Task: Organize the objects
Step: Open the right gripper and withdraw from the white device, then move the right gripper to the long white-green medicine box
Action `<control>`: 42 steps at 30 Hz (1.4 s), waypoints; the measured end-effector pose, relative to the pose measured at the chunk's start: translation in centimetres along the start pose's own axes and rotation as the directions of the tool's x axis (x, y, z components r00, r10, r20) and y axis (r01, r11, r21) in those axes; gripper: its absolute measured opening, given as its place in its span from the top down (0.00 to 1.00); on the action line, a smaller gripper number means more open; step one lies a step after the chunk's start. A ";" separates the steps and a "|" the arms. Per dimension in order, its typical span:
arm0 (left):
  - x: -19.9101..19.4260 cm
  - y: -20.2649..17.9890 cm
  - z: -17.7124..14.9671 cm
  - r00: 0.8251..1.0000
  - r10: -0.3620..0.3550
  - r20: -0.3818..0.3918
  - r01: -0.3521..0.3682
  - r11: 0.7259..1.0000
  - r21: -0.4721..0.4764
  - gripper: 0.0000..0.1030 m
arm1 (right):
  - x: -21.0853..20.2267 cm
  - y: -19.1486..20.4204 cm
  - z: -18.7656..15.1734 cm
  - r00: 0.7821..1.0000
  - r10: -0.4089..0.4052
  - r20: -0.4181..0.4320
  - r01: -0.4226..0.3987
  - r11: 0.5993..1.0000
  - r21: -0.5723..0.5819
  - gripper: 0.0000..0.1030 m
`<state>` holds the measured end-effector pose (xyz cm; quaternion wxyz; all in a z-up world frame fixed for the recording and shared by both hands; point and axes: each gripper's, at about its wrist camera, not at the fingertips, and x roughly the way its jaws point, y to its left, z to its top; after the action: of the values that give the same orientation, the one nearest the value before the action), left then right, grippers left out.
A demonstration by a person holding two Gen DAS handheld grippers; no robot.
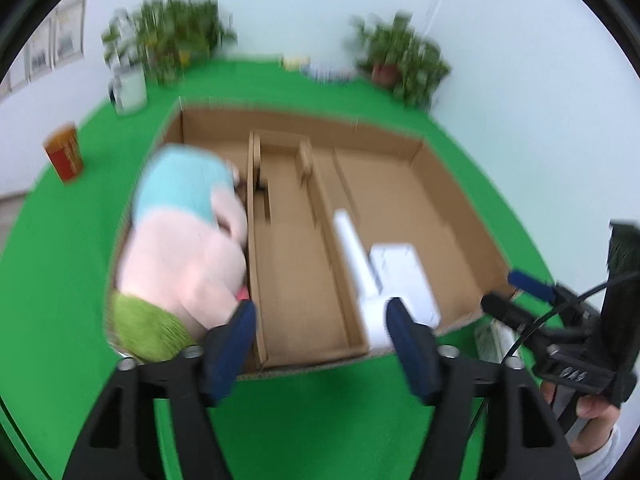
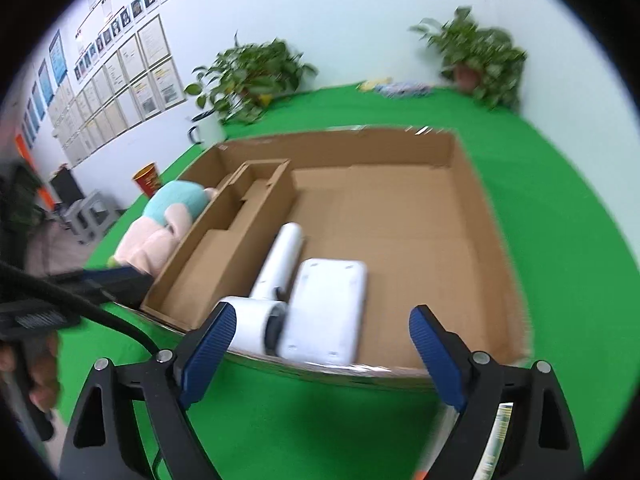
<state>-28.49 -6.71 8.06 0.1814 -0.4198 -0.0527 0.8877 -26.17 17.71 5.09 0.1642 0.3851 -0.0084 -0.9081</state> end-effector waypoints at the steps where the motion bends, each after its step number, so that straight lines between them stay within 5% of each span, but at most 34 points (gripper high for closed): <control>1: -1.0 -0.4 -0.1 0.999 0.012 0.045 -0.013 1.000 0.012 0.23 | -0.5 -0.2 -0.4 1.000 -0.019 0.015 0.019 1.000 -0.001 0.14; 5: -4.7 -2.4 -1.8 0.971 0.085 0.225 -0.106 0.991 0.084 0.06 | -2.6 -2.0 -3.1 0.997 -0.067 0.037 0.065 0.996 0.053 0.14; 9: -6.9 -3.1 -4.0 0.955 0.109 0.275 -0.140 0.985 0.097 0.04 | -5.0 -3.5 -6.7 0.987 -0.157 0.026 0.155 0.986 0.055 0.14; 15: -5.9 -3.4 -7.7 0.983 -0.020 0.183 0.015 0.999 0.031 0.04 | -5.2 -5.5 -12.1 0.981 -0.138 -0.136 0.158 0.976 0.150 0.14; 20: -5.0 -4.4 -10.1 0.989 -0.044 0.144 0.038 0.998 0.040 0.04 | -3.9 -4.3 -14.9 0.971 -0.116 -0.207 0.149 0.977 0.149 0.14; 24: -4.8 -4.8 -11.6 0.991 -0.066 0.119 0.062 0.997 0.038 0.04 | -3.9 -3.2 -15.2 0.962 -0.203 -0.181 0.220 0.972 0.079 0.35; 30: -5.2 -4.3 -12.3 0.988 -0.140 0.068 0.138 0.990 0.026 0.04 | -6.1 1.3 -14.6 0.995 -0.026 -0.092 0.029 0.999 0.032 0.35; 32: -4.9 -3.9 -12.4 0.980 -0.197 0.025 0.197 0.980 0.010 0.04 | -7.3 3.1 -14.3 0.999 0.042 -0.032 -0.042 0.999 0.006 0.32; 33: -4.5 -3.8 -12.6 0.974 -0.226 0.009 0.227 0.974 -0.009 0.04 | -7.3 3.5 -14.2 0.998 0.051 -0.023 -0.051 0.999 -0.004 0.16; 34: -4.2 -3.7 -12.7 0.969 -0.249 -0.001 0.249 0.968 -0.028 0.04 | -7.0 3.9 -14.2 0.998 0.057 -0.028 -0.057 0.998 -0.013 0.12; 37: -2.2 -3.3 -13.4 0.942 -0.331 -0.051 0.324 0.939 -0.112 0.04 | -5.1 4.1 -14.7 0.989 0.084 -0.125 -0.085 0.996 -0.006 0.12; 42: 1.0 -3.7 -14.3 0.896 -0.430 -0.105 0.405 0.892 -0.200 0.04 | -4.8 4.4 -16.0 0.984 0.077 -0.162 -0.083 0.996 -0.032 0.12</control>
<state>-17.11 -3.69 -0.95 0.3345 -0.4767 -0.2054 0.7865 -10.50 16.81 -2.21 0.2080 0.4533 0.0069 -0.8667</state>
